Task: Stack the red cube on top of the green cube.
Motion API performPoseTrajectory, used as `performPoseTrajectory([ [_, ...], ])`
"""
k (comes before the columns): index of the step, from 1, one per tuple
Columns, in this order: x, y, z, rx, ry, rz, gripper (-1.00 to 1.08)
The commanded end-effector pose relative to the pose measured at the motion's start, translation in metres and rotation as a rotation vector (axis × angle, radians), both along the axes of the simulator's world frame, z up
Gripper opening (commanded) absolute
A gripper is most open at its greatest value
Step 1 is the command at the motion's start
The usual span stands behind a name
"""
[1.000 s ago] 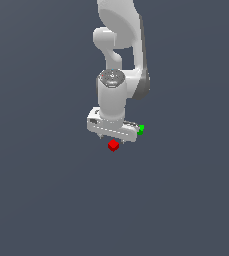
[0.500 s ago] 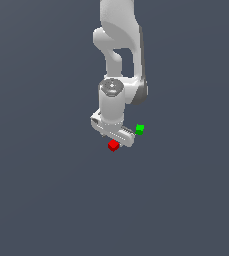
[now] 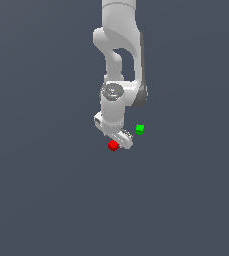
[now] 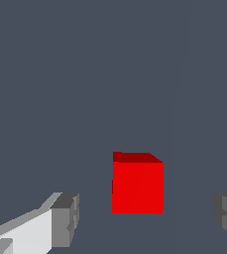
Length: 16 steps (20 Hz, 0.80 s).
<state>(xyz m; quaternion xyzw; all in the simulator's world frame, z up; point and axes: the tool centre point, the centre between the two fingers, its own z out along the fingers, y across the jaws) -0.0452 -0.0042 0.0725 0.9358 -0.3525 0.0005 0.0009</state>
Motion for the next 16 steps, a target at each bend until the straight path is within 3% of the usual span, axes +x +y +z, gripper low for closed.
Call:
performPoseTrajectory([
  [1,-0.001,0.001,-0.003,0.001,0.001,-0.019,1.0],
  [16,-0.002,0.001,-0.019,0.002,0.001,-0.019,1.0],
])
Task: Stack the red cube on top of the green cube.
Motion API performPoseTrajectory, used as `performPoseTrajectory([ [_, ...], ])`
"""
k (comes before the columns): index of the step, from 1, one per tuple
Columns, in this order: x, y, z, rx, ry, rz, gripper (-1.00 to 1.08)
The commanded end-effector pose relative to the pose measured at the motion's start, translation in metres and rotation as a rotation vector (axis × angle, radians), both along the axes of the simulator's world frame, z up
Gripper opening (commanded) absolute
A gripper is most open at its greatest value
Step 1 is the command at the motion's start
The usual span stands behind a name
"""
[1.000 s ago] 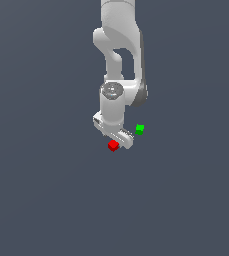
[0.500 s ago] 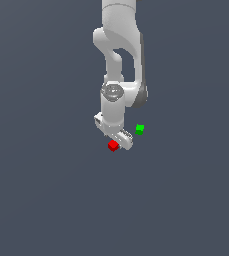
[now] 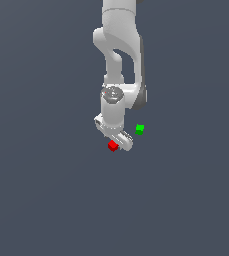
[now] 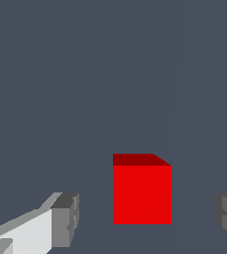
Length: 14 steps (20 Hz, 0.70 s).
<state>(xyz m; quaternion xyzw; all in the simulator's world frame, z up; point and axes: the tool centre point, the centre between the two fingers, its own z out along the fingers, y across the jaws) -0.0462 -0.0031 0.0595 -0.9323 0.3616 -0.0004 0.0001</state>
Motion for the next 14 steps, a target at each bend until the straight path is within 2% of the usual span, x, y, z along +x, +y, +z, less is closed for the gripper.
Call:
performPoseTrajectory([
  [1,-0.001,0.0,-0.01,0.0,0.001,0.0,1.0],
  [11,0.0,0.0,-0.04,0.0,0.001,0.001,1.0],
  [12,0.0,0.0,-0.04,0.0,0.001,0.001,-1.0],
  [14,0.0,0.0,-0.04,0.0,0.001,0.001,-1.0],
])
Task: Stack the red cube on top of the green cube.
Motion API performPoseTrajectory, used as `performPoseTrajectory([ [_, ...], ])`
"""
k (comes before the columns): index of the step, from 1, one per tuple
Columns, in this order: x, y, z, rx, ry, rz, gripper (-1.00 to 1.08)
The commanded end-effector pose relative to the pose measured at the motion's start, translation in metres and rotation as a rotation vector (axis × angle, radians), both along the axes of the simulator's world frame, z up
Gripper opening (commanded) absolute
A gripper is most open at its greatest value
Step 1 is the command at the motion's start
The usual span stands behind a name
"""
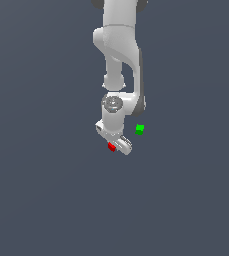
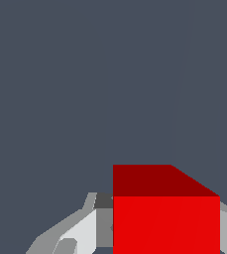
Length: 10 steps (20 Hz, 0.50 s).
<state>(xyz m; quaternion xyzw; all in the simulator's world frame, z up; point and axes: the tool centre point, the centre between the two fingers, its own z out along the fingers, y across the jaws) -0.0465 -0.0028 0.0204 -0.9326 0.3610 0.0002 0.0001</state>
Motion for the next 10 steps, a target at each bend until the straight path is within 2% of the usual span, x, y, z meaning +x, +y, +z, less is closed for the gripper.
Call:
performPoseTrajectory([
  [1,0.0002,-0.0003,-0.0005,0.0,0.0,0.0,-1.0],
  [10,0.0002,0.0002,0.0011,0.0,-0.001,0.0,-1.0],
])
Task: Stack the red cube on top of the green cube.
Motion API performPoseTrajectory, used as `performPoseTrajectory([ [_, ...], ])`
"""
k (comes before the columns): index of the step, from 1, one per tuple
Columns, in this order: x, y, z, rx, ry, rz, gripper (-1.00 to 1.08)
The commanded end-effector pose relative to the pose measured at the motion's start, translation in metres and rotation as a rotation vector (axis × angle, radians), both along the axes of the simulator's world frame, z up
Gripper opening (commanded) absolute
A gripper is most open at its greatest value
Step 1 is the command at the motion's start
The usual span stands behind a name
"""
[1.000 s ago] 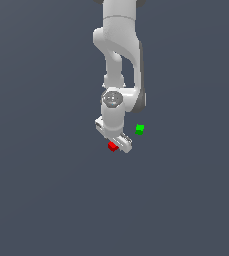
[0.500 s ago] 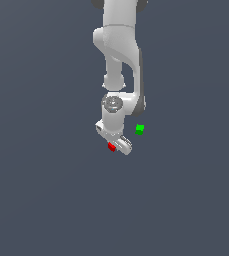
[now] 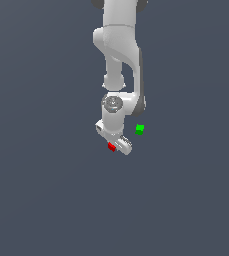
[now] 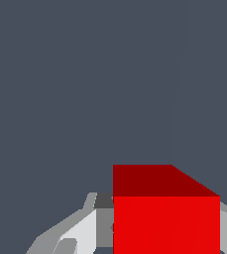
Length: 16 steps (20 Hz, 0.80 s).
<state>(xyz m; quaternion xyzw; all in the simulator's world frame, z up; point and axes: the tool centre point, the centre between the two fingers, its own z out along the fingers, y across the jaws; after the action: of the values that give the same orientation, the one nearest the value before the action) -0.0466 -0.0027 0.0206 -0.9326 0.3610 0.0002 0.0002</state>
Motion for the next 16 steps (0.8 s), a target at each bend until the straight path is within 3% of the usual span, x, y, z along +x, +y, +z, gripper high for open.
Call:
performPoseTrajectory([
  [1,0.0,0.0,0.002,0.0,-0.001,0.0,-1.0],
  [16,-0.001,0.0,0.079,0.0,0.0,-0.001,-1.0],
])
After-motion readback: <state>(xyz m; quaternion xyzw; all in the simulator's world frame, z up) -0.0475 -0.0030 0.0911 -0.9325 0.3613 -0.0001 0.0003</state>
